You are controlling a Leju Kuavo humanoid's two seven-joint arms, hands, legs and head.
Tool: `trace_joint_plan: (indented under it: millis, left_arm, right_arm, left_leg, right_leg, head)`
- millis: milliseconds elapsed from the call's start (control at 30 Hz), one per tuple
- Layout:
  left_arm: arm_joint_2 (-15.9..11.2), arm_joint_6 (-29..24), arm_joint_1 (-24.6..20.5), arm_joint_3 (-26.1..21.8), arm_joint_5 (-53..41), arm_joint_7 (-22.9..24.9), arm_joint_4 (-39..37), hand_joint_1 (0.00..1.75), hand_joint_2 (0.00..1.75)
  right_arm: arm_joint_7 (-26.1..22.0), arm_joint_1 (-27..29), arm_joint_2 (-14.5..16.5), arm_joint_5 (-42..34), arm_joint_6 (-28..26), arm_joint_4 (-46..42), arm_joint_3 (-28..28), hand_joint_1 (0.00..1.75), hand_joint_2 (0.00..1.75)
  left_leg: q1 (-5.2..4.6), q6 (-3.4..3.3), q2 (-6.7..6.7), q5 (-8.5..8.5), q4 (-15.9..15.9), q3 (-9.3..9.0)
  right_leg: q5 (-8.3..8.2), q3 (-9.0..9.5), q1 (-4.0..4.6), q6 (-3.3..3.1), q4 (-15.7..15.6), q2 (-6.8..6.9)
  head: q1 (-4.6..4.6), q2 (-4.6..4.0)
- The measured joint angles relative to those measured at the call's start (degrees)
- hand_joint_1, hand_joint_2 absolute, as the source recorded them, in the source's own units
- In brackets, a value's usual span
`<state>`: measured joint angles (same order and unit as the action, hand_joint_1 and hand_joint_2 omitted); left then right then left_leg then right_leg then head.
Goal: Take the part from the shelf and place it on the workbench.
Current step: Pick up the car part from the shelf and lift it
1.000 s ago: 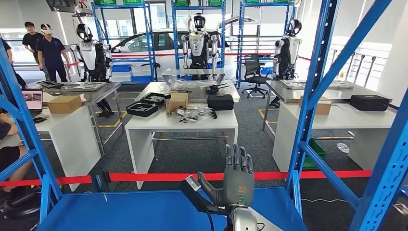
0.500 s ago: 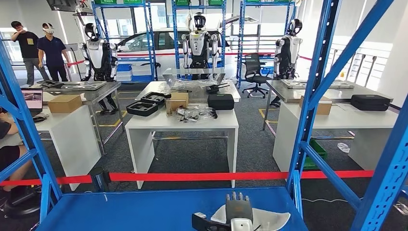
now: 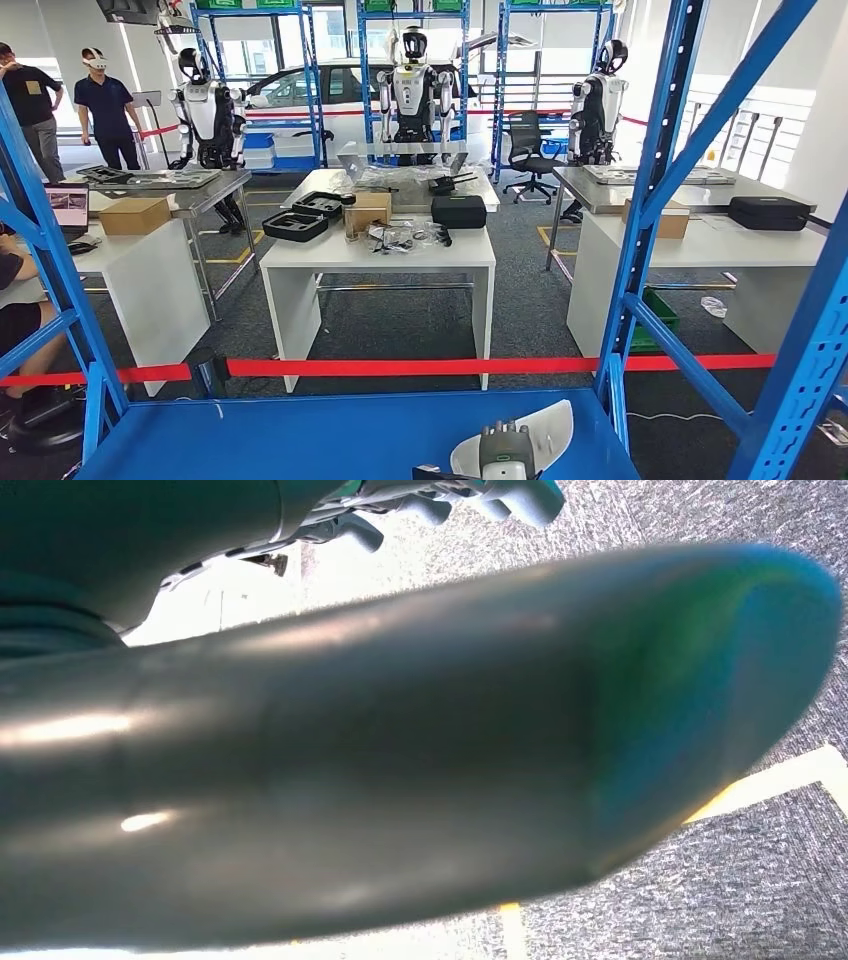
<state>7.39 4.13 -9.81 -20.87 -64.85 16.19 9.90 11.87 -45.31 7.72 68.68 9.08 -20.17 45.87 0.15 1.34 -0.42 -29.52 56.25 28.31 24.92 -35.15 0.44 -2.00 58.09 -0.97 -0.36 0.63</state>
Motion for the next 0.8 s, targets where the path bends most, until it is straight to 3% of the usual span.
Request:
trace_joint_plan:
  millis: [233,367,800]
  left_arm:
    - [0.0,0.0,0.0,-0.1,0.1,0.4,0.0,0.0,0.0]
    - [0.0,-0.1,0.1,-0.3,0.3,0.4,0.0,0.0,0.0]
    - [0.0,-0.5,0.6,-1.3,0.6,0.1,0.0,0.0,0.0]
  right_arm:
    - [1.3,0.0,0.0,0.8,0.9,0.9,0.8,0.0,1.75]
    - [1.8,0.0,0.0,1.0,1.0,1.1,1.3,1.75,1.75]
    - [2.1,0.4,0.0,0.5,0.5,1.1,2.2,1.75,1.75]
  left_leg:
    - [0.0,0.0,0.0,0.0,0.0,0.01]
    - [0.0,0.0,0.0,0.0,0.0,0.03]
    - [0.0,0.0,0.0,0.0,0.0,0.01]
  right_leg:
    - [0.0,0.0,0.0,0.0,0.0,0.0]
    - [0.0,0.0,-0.01,0.0,0.0,0.01]
    - [0.0,0.0,0.0,0.0,0.0,0.0]
  head:
    - [0.01,-0.01]
    - [0.0,-0.01]
    - [-0.01,-0.01]
